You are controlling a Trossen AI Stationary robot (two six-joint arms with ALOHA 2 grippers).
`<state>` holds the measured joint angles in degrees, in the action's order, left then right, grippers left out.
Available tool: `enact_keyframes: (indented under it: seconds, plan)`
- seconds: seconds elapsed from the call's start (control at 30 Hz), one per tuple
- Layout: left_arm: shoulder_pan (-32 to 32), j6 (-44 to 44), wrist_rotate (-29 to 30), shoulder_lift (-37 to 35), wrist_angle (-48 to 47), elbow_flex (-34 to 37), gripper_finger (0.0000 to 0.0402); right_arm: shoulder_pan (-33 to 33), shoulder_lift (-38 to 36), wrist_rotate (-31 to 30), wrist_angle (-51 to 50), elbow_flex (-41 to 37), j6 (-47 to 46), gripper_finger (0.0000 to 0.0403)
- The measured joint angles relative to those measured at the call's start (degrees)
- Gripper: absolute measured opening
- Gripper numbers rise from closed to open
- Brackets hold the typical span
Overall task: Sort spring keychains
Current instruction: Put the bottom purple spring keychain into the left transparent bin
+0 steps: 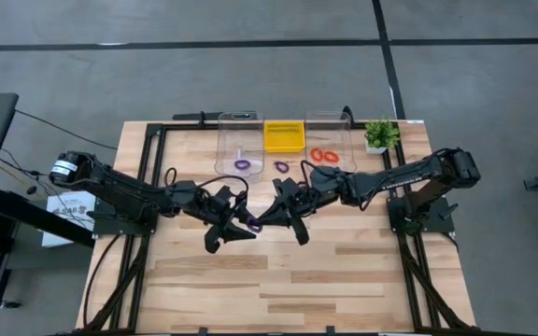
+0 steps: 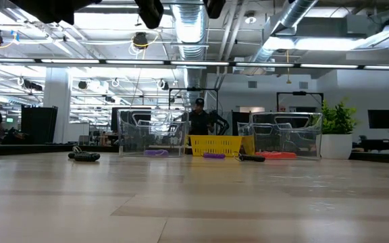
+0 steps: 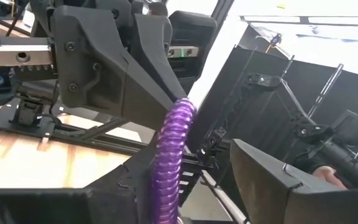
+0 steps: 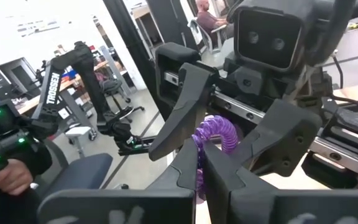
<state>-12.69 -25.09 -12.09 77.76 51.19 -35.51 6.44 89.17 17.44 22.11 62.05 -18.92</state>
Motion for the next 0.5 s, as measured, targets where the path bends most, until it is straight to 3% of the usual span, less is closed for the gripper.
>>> enact_keyframes:
  seconds: [0.23,0.5]
  plan:
    - [0.59,0.86,0.01,0.04,-0.60,0.00,0.0143,0.02,0.00,0.25,-0.68,0.03,0.07,0.0008]
    - [1.29,2.52,0.02,0.04,-3.60,0.00,0.0032,0.22,0.00,0.41,-0.92,0.03,0.07,0.0009]
